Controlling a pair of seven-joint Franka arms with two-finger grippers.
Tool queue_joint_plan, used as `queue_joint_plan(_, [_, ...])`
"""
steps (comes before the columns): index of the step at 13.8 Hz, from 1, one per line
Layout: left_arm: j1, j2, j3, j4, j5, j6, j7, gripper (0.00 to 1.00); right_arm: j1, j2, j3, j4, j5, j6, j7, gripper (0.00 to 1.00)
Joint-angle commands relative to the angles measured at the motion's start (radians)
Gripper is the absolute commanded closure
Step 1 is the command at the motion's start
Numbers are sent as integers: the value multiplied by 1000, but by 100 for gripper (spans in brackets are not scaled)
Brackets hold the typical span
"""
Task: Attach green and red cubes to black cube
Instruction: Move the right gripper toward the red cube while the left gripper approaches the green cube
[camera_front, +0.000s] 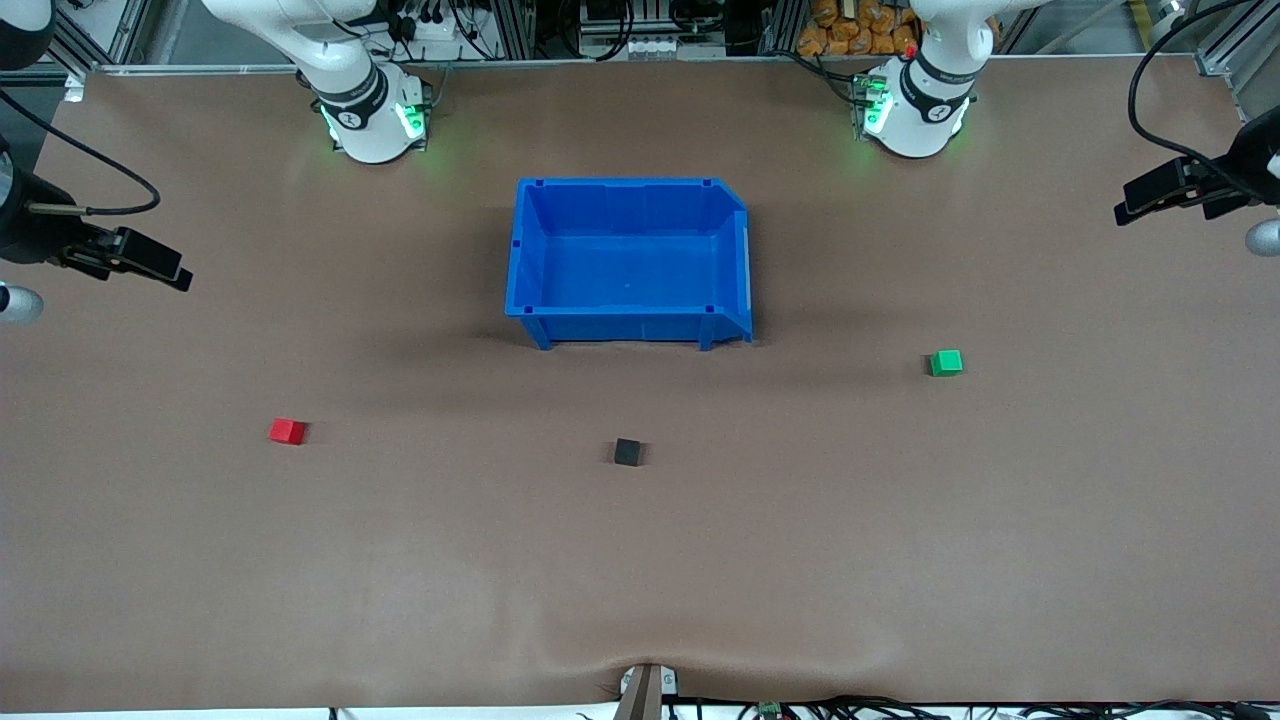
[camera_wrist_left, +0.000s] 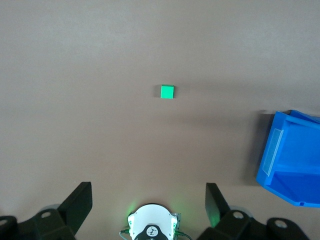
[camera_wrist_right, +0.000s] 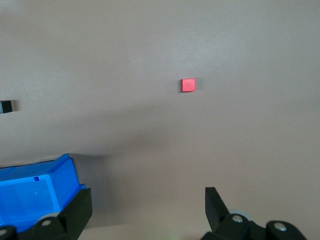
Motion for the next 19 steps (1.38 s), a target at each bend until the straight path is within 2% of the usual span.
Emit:
queue_joint_plan(1, [8, 27, -5, 14, -5, -15, 13, 0, 0, 5, 0, 5, 5, -3, 9, 0])
queue_joint_plan(9, [-2, 52, -6, 10, -15, -3, 13, 0, 12, 16, 0, 5, 5, -3, 9, 0])
queue_joint_plan(11, [-4, 84, -6, 2, -17, 23, 13, 0, 12, 27, 0, 5, 5, 0, 9, 0])
queue_joint_plan(15, [-15, 101, -29, -99, -15, 166, -2, 0, 31, 58, 0, 7, 4, 7, 10, 0])
queue_joint_plan(19, [-7, 107, -40, -210, -15, 298, -5, 0, 3, 81, -7, 7, -15, 11, 7, 0])
